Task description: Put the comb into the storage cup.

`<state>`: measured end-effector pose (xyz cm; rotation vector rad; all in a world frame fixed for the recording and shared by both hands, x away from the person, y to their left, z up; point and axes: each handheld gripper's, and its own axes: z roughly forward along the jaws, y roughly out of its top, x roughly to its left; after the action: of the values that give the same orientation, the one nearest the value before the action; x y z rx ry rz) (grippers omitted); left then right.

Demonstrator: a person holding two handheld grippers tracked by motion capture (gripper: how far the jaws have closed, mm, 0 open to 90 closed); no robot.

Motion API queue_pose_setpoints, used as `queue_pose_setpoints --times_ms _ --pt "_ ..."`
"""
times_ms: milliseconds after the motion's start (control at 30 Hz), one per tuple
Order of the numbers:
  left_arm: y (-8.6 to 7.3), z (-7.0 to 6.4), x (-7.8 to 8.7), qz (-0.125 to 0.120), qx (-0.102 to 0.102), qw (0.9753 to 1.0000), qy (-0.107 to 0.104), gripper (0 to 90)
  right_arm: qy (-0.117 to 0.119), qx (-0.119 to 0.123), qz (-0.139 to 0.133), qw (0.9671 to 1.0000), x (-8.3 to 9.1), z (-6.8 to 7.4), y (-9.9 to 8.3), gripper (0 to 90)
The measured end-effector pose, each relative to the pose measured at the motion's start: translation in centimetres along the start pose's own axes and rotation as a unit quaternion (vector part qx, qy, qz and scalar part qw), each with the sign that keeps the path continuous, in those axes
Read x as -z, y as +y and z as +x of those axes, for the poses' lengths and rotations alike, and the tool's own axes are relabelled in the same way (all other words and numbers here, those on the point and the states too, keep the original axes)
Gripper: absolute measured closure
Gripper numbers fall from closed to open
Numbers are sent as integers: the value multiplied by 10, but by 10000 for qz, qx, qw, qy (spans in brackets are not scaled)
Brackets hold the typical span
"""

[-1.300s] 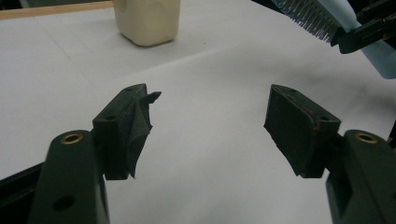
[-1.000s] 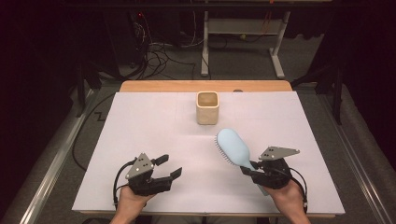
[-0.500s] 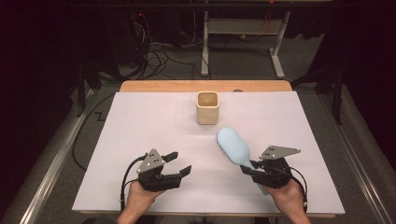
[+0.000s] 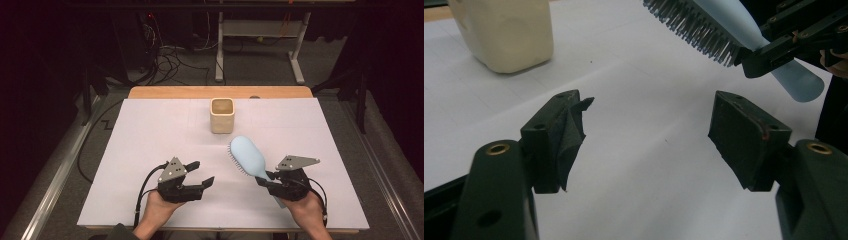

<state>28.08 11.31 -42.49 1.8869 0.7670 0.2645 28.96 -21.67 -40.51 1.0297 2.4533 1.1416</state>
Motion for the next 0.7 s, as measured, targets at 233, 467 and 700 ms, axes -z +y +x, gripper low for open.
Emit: queue_pose_setpoints --times_ms 233,467,700 --pt "4 -1 -5 55 7 10000 -23 302 52 81 24 10000 -5 4 4 703" --pt "10 -7 -14 107 -91 9999 -59 298 78 108 -20 9999 -4 6 5 703" --pt "15 -11 -26 174 -130 9996 -179 298 91 120 -6 9999 -5 7 5 703"
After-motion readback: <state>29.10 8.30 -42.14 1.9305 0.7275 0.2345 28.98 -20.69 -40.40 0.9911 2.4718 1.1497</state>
